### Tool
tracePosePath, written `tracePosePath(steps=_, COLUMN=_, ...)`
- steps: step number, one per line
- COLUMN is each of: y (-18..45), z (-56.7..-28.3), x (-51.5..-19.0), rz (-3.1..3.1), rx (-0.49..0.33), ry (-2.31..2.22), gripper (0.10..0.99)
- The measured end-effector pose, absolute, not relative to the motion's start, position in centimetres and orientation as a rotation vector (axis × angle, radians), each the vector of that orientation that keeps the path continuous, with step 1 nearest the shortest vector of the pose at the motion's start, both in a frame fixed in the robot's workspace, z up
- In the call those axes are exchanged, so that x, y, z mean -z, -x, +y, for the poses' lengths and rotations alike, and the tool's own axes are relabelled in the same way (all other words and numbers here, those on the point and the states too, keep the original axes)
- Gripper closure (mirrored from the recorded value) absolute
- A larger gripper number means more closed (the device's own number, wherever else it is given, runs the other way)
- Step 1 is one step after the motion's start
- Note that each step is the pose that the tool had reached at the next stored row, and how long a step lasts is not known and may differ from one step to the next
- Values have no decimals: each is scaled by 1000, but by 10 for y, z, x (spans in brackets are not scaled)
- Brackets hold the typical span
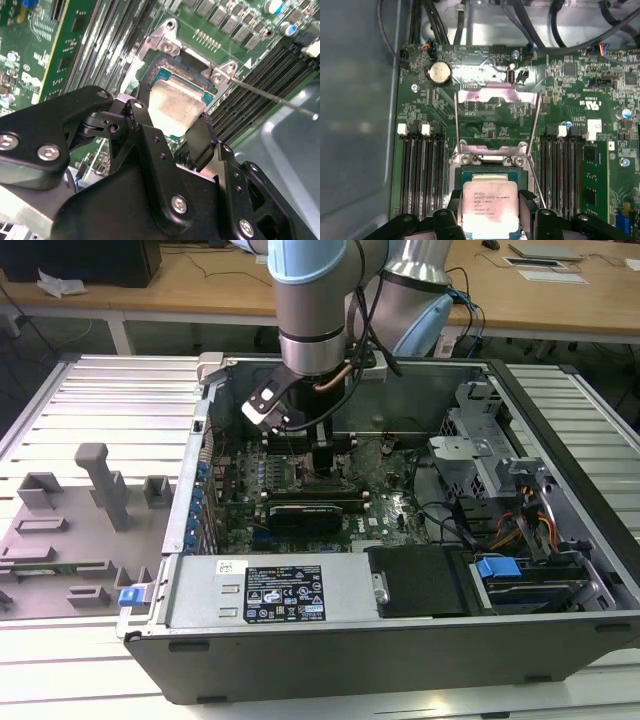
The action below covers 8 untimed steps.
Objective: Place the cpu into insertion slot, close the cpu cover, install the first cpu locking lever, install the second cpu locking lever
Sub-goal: 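Place the cpu into insertion slot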
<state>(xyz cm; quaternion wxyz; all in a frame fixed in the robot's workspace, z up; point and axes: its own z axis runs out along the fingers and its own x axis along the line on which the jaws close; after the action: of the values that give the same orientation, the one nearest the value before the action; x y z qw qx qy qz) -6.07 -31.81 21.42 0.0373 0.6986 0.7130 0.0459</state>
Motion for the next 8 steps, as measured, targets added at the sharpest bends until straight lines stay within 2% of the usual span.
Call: tracePosePath(steps=8, y=58, z=-319, x=-209, rz=2188, rx=-139, ry=-2148, gripper=549)
